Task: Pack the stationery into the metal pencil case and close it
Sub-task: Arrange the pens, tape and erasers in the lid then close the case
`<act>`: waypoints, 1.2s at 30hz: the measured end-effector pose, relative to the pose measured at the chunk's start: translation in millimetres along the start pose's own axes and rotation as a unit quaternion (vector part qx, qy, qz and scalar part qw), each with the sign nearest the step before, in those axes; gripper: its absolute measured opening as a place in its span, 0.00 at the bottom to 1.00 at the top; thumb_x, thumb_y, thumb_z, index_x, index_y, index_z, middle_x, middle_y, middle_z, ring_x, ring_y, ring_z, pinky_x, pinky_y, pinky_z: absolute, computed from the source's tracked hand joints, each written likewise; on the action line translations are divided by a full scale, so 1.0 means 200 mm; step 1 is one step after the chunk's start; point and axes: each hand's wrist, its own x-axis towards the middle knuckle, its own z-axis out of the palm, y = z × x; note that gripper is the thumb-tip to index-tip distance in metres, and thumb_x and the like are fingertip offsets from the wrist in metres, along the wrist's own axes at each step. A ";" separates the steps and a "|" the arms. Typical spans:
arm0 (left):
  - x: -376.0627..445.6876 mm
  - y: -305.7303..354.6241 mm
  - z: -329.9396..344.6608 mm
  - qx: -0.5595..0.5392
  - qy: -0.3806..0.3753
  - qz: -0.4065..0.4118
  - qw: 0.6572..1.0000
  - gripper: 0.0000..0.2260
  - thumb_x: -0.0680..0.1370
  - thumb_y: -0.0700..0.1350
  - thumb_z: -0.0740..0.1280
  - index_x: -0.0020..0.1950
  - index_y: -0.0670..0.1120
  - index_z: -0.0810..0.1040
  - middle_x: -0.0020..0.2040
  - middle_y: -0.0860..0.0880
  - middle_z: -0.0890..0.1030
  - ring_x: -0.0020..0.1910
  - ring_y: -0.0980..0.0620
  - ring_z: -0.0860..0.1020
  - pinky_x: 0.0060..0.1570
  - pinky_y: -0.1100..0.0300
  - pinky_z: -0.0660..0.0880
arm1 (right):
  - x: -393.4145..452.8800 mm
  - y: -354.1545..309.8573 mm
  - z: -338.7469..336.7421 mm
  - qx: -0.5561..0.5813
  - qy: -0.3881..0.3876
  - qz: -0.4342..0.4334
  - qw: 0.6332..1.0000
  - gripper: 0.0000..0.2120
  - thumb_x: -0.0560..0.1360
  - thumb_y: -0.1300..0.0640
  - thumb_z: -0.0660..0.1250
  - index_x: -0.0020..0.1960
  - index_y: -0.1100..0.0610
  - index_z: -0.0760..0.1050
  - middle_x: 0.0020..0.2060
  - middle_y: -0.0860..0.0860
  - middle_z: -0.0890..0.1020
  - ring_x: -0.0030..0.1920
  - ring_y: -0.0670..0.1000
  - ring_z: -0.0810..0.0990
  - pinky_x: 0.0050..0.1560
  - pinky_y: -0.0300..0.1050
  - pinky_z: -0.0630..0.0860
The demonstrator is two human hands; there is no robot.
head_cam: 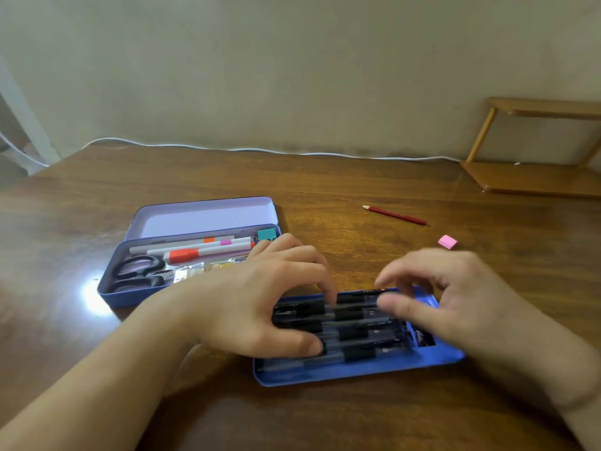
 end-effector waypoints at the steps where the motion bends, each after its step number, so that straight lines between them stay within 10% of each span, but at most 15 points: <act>1: 0.00 -0.01 0.00 -0.007 0.013 0.002 1.000 0.16 0.71 0.62 0.69 0.57 0.60 0.74 0.57 0.62 0.71 0.61 0.54 0.67 0.61 0.52 0.67 | 0.02 0.03 -0.01 0.007 0.054 0.023 0.998 0.08 0.70 0.42 0.69 0.46 0.43 0.81 0.36 0.40 0.81 0.44 0.43 0.77 0.41 0.33 0.72; 5: -0.01 -0.03 -0.02 0.031 0.056 -0.003 0.998 0.16 0.72 0.62 0.69 0.55 0.59 0.74 0.52 0.62 0.74 0.57 0.56 0.68 0.60 0.54 0.66 | 0.16 0.19 -0.06 -0.067 0.133 0.171 0.974 0.07 0.73 0.50 0.70 0.50 0.42 0.79 0.43 0.41 0.82 0.42 0.44 0.77 0.40 0.40 0.72; 9: -0.01 -0.03 -0.01 0.073 0.072 -0.008 0.995 0.16 0.72 0.62 0.69 0.56 0.58 0.74 0.49 0.64 0.73 0.57 0.58 0.67 0.59 0.60 0.64 | 0.37 0.33 -0.04 -0.232 0.064 0.265 0.934 0.16 0.76 0.46 0.67 0.63 0.46 0.77 0.60 0.50 0.79 0.63 0.56 0.72 0.55 0.52 0.74; 13: -0.01 -0.03 0.00 0.057 0.077 -0.022 0.995 0.15 0.73 0.59 0.70 0.57 0.57 0.75 0.48 0.66 0.71 0.56 0.63 0.62 0.59 0.68 0.60 | 0.48 0.38 0.02 -0.232 0.057 0.305 0.922 0.11 0.77 0.47 0.66 0.57 0.47 0.79 0.56 0.52 0.81 0.64 0.57 0.70 0.56 0.53 0.72; 18: -0.01 -0.04 0.01 0.054 0.065 -0.024 0.996 0.12 0.74 0.58 0.70 0.55 0.57 0.75 0.46 0.68 0.68 0.59 0.70 0.57 0.58 0.76 0.56 | 0.33 0.20 -0.01 -0.150 0.161 0.160 0.962 0.02 0.76 0.52 0.68 0.46 0.46 0.78 0.43 0.46 0.81 0.50 0.53 0.76 0.47 0.46 0.70; 22: 0.00 -0.03 0.02 0.043 0.047 -0.027 0.998 0.11 0.74 0.59 0.68 0.55 0.59 0.75 0.47 0.65 0.69 0.57 0.74 0.57 0.54 0.72 0.61 | -0.08 -0.12 0.04 -0.039 0.094 0.031 0.994 0.02 0.72 0.51 0.70 0.44 0.44 0.80 0.41 0.37 0.80 0.46 0.41 0.77 0.46 0.36 0.72; 36: 0.02 -0.01 0.05 0.057 0.050 -0.019 0.997 0.14 0.74 0.62 0.67 0.56 0.60 0.74 0.47 0.65 0.71 0.53 0.64 0.64 0.60 0.60 0.64 | -0.27 -0.13 0.17 -0.075 0.142 -0.011 0.987 0.11 0.72 0.44 0.66 0.51 0.46 0.82 0.47 0.39 0.79 0.51 0.44 0.76 0.54 0.40 0.73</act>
